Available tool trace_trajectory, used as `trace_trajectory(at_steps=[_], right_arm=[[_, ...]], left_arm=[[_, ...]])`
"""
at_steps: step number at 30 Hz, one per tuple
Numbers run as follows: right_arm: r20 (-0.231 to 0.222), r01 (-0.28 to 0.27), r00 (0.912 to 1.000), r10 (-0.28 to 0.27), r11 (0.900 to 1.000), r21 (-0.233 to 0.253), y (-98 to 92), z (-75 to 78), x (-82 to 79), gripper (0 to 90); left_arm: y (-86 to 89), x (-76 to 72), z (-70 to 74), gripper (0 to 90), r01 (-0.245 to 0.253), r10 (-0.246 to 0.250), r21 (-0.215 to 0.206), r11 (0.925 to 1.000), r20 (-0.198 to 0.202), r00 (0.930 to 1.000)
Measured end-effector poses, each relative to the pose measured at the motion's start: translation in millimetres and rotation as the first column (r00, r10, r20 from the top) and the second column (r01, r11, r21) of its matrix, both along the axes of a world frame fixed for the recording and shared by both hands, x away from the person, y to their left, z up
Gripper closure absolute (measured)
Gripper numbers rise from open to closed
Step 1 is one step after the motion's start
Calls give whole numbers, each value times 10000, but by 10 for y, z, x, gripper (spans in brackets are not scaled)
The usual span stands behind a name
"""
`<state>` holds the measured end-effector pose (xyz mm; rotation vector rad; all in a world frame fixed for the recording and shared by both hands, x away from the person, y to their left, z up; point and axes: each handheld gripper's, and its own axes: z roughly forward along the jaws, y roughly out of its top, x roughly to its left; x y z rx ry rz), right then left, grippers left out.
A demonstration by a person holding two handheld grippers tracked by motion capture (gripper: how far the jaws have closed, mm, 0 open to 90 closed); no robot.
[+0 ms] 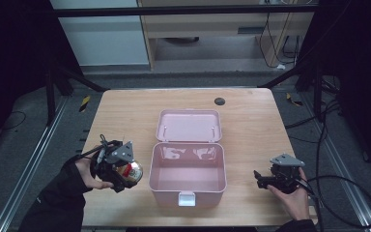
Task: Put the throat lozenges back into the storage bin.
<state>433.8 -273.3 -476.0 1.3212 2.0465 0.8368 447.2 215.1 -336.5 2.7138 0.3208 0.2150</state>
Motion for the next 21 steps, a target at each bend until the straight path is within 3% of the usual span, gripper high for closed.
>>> trace_trajectory(at_steps=[9,21], right_arm=[[-13,-4,10000,4,10000,12,-6,-2,3,30],[-66,-42,10000,42,10000,21,-11,-10,6,33]], left_arm=[[-181,53,191,196,252,-250,-62,9997,228,9994],[-462,121,308,196,756,-754,-56,9971,282,9968]])
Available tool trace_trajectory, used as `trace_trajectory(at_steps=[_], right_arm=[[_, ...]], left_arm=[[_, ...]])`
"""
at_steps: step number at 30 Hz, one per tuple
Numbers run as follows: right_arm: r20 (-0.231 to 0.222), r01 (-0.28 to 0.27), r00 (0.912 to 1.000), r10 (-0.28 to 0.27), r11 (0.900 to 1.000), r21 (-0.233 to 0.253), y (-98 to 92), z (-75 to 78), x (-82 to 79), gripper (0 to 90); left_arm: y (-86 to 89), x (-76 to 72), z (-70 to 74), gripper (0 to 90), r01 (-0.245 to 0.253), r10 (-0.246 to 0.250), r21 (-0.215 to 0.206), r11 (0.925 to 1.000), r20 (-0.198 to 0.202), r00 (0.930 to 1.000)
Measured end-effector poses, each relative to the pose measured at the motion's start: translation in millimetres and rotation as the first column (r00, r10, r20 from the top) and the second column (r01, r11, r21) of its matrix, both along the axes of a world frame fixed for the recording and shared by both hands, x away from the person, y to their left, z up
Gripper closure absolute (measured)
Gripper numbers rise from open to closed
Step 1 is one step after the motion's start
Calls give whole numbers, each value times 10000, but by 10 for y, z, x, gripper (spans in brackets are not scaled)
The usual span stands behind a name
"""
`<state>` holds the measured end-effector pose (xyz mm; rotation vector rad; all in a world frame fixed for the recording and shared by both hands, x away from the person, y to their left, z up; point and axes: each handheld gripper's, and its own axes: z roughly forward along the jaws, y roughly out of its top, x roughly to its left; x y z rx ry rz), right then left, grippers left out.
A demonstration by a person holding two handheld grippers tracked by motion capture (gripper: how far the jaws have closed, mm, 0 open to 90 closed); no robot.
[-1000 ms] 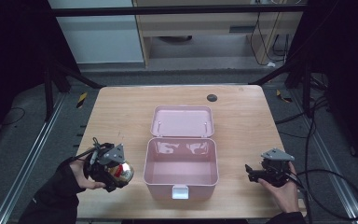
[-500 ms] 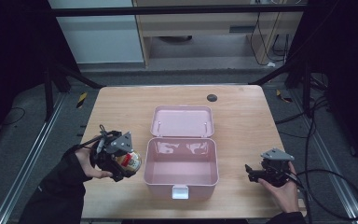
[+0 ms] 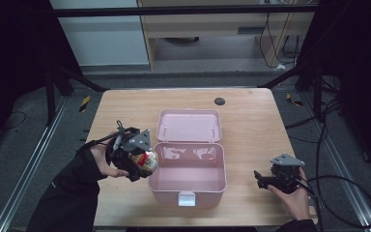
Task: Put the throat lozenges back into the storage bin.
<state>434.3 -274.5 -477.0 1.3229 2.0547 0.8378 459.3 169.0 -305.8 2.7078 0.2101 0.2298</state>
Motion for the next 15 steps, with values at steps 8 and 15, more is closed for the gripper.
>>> trace_trajectory(at_steps=[8,15], right_arm=[[-28,-43,10000,43,10000,54,-6,-5,1,34],[-8,-69,10000,69,10000,-17,-6,-16,5,37]], left_arm=[[-179,60,-49,197,221,-221,12,9998,-98,9997],[-315,96,-102,196,409,-409,61,9991,-155,9990]])
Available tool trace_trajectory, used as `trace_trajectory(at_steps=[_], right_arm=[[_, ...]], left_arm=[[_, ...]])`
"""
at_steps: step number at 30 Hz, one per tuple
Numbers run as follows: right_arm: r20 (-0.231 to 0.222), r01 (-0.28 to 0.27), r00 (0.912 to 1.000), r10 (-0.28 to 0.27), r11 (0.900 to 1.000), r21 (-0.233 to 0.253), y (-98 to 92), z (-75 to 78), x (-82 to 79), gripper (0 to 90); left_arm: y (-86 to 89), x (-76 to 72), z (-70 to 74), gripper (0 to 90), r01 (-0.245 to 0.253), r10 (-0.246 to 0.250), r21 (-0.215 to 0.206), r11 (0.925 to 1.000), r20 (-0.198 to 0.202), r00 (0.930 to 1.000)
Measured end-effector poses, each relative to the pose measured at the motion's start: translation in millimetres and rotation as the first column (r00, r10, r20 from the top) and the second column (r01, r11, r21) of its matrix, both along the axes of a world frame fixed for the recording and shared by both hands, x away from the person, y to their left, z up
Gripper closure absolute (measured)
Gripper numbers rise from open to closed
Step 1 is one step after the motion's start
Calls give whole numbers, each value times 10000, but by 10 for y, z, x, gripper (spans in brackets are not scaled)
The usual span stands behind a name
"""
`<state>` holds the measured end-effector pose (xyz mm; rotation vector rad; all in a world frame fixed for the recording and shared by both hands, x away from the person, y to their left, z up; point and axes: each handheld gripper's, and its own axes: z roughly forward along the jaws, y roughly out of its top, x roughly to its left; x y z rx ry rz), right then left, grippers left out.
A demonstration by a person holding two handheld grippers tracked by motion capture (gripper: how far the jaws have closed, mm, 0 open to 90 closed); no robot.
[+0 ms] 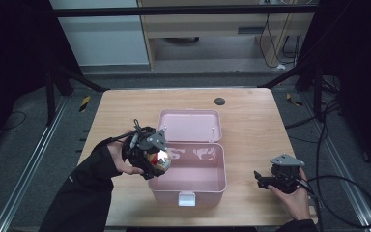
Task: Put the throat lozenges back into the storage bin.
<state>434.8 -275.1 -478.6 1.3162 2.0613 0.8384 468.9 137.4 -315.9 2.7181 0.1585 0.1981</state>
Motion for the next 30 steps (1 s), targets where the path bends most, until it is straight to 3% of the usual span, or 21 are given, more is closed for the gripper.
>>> trace_trajectory(at_steps=[9,30], right_arm=[[-18,-27,10000,27,10000,-7,2,-7,2,41],[-163,-233,9996,228,9994,-274,29,-40,10,33]], left_arm=[[-114,43,-101,197,216,-216,203,9996,6,9998],[-187,131,-483,197,352,-317,552,9979,-631,9975]])
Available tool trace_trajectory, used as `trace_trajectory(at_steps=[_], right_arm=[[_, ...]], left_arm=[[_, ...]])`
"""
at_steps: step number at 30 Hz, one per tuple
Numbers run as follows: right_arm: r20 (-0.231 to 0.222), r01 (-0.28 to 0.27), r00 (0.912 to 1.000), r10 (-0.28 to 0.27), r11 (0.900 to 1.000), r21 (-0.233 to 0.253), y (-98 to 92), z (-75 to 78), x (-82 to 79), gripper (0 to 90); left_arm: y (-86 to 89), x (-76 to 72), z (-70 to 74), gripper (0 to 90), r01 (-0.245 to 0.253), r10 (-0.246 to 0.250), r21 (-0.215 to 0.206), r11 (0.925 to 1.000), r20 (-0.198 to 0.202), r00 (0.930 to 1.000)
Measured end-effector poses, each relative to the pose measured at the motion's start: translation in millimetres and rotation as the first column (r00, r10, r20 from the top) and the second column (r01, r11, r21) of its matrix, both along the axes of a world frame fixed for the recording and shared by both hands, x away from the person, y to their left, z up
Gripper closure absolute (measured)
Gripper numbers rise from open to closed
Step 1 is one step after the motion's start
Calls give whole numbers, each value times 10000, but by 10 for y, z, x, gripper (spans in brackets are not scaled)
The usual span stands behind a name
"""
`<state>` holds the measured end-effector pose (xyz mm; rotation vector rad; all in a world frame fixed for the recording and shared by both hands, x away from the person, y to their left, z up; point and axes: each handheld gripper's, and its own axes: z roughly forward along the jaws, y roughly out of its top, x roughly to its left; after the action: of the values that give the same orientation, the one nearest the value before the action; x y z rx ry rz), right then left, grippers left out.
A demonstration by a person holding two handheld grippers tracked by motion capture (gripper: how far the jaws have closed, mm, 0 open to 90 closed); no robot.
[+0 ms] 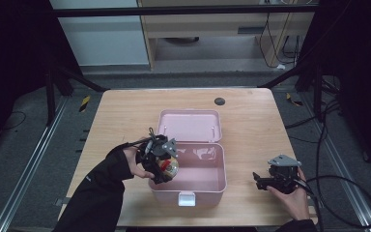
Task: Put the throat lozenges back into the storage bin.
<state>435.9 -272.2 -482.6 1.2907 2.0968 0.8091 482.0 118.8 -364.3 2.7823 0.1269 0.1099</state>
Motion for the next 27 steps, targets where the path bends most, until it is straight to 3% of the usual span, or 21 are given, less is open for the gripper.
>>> trace_trajectory(at_steps=[8,14,27], right_arm=[[-11,-41,10000,41,9999,-99,12,-15,4,31],[-37,-57,10000,56,9999,-104,16,-19,6,30],[-61,-87,9999,87,9999,-99,17,-22,7,26]], left_arm=[[22,23,-149,196,-108,114,282,9995,-190,9998],[36,34,-224,196,-146,154,211,9997,-380,9992],[40,34,-286,187,-222,232,267,9994,-381,9990]])
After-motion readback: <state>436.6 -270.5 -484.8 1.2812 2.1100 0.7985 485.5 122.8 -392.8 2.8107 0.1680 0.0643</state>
